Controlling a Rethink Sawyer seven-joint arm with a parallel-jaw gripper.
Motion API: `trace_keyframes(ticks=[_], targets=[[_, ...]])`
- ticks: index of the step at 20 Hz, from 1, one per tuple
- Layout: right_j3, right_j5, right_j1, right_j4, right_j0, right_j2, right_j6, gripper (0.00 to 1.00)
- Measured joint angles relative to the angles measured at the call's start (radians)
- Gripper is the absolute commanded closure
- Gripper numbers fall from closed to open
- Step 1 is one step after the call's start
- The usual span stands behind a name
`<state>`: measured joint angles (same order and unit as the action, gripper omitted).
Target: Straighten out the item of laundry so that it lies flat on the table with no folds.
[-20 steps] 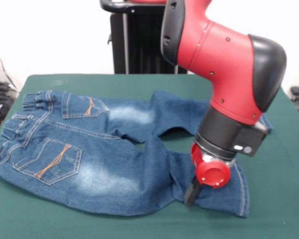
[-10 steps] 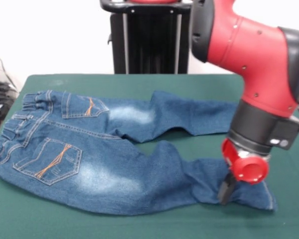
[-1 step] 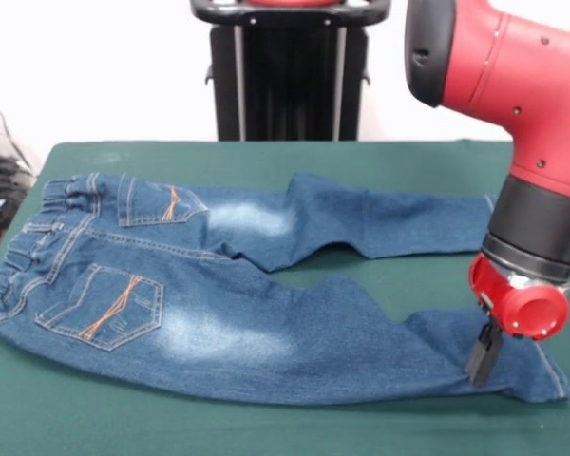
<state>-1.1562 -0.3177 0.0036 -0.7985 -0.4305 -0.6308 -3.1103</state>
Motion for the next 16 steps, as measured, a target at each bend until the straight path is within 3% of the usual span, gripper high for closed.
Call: trace_keyframes(ticks=[16], targets=[[0.0,0.0,0.006,-0.019,0.001,0.0,0.0,1.0]])
